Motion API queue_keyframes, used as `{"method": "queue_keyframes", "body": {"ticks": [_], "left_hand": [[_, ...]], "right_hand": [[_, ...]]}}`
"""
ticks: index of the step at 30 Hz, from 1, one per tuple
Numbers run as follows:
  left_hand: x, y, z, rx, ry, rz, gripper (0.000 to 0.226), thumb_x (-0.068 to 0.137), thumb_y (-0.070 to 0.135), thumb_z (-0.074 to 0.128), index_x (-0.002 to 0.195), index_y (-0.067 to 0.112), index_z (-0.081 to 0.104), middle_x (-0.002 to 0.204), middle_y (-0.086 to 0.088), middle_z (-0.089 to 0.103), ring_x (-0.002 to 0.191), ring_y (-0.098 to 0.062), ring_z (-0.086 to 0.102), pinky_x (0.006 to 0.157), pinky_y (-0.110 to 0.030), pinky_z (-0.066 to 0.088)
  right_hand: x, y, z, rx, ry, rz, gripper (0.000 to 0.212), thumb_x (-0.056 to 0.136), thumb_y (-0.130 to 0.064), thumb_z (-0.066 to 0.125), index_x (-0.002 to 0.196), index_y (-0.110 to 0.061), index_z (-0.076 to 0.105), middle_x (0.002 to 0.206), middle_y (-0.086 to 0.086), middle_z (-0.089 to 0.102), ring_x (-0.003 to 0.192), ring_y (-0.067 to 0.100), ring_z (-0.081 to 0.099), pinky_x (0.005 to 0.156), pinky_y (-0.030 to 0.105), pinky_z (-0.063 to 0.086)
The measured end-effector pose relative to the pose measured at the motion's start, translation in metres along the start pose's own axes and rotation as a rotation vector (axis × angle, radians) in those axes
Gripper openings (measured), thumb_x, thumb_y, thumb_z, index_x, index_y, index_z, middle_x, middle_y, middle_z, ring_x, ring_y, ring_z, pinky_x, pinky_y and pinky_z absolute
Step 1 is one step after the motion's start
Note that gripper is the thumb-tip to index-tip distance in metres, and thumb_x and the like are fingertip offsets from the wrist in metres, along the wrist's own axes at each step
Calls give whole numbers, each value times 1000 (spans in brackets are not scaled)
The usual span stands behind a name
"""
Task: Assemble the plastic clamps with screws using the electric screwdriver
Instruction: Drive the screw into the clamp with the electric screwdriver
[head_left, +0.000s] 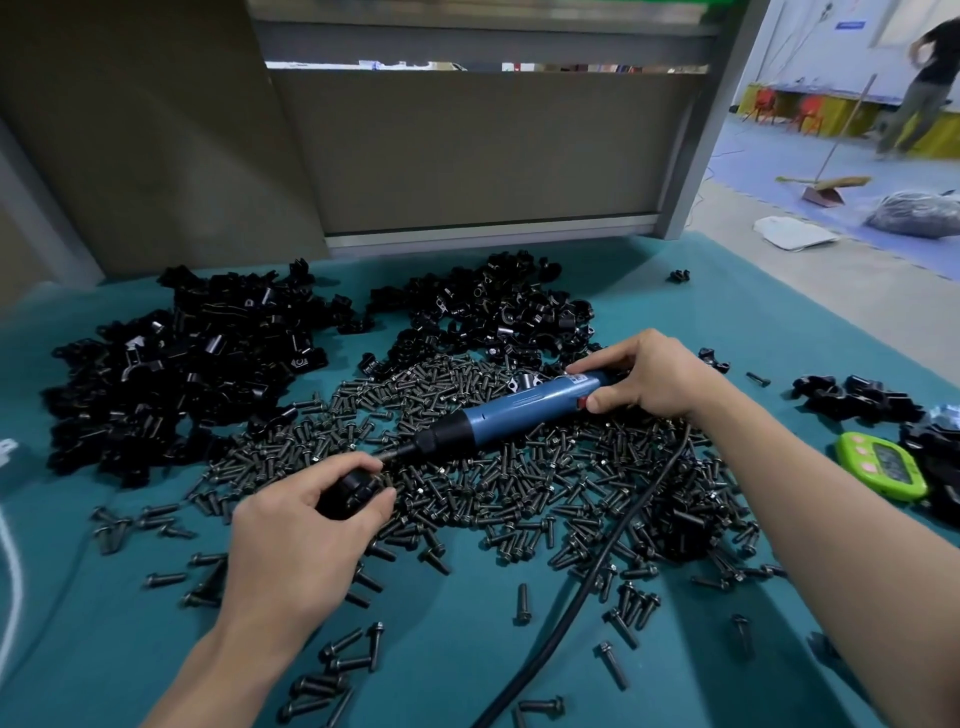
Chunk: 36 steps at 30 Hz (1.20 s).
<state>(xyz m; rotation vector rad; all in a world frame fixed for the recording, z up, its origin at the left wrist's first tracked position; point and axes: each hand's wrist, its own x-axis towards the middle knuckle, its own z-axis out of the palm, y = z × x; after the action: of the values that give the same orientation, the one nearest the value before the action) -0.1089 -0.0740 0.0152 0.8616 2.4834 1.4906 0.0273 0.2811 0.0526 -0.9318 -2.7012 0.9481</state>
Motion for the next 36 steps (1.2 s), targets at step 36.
{"method": "queue_keyframes", "body": {"ticks": [36], "left_hand": [[1, 0, 2, -60, 191, -22, 25, 84, 33, 83, 95, 51, 71, 64, 13, 69, 40, -7, 52, 33, -17, 37]], "right_hand": [[-46, -82, 60, -231, 125, -92, 78, 80, 0, 66, 145, -41, 53, 123, 1, 67, 90, 17, 66, 78, 27, 57]]}}
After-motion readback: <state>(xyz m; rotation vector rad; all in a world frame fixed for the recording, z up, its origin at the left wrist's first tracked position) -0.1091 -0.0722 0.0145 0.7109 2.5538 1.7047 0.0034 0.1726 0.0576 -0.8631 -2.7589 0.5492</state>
